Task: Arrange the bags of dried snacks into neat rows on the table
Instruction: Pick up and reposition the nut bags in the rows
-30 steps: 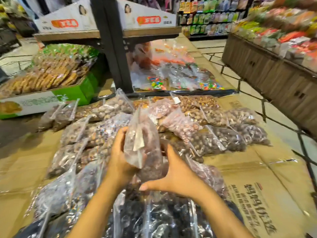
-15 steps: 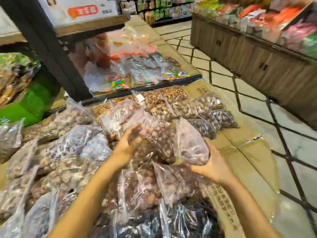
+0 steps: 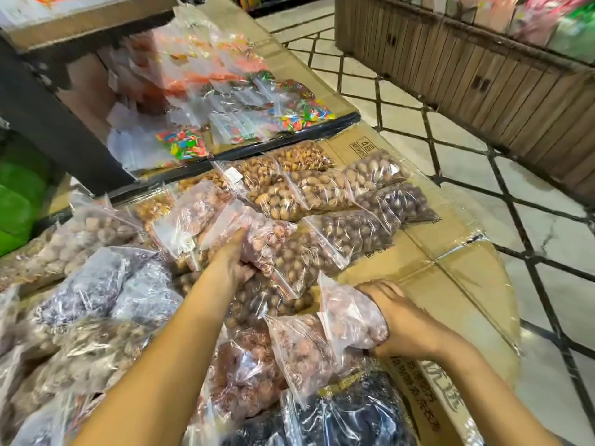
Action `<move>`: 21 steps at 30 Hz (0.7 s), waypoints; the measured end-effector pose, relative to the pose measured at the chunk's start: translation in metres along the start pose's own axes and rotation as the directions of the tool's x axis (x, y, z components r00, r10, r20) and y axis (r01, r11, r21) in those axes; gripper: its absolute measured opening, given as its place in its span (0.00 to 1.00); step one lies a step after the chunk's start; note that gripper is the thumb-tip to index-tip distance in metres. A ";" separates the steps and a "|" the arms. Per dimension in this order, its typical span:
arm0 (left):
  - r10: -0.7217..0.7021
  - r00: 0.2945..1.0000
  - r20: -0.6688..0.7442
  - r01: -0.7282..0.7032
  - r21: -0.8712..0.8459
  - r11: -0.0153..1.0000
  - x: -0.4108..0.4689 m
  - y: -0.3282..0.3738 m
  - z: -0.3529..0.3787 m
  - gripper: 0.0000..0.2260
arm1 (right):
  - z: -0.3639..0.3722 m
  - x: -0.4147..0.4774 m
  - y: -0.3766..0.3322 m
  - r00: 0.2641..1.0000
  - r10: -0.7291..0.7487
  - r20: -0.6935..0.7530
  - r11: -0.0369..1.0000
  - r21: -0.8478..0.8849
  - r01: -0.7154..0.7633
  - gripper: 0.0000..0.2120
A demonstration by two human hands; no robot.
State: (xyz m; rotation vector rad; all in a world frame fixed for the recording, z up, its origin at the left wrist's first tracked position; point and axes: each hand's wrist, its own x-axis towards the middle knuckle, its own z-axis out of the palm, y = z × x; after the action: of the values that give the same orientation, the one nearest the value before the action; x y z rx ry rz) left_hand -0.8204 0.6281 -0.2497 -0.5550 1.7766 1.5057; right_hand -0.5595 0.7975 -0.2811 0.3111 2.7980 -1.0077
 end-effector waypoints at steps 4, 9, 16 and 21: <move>0.038 0.999 0.011 -0.037 -0.040 0.998 -0.001 -0.004 0.004 0.21 | 0.000 -0.001 -0.002 1.000 0.017 -0.005 1.000 -0.009 -0.017 0.52; 0.164 0.985 -0.055 -0.168 -0.087 0.982 -0.008 -0.020 -0.003 0.14 | 0.004 -0.003 0.001 0.997 0.077 0.016 0.997 0.015 -0.077 0.52; 0.448 0.893 0.040 -0.449 0.052 0.892 -0.095 -0.029 -0.017 0.30 | -0.020 -0.037 -0.040 0.987 0.120 0.108 0.975 0.173 -0.137 0.44; 0.546 0.816 0.192 -0.575 0.170 0.800 -0.174 -0.049 -0.012 0.30 | -0.016 -0.073 -0.109 0.934 0.287 -0.213 0.683 0.730 -0.043 0.53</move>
State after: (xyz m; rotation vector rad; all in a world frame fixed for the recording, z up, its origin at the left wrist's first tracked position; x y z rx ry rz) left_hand -0.6764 0.5827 -0.1490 0.2182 2.0729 1.6408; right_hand -0.5166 0.7151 -0.1870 0.8697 2.3820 -2.1391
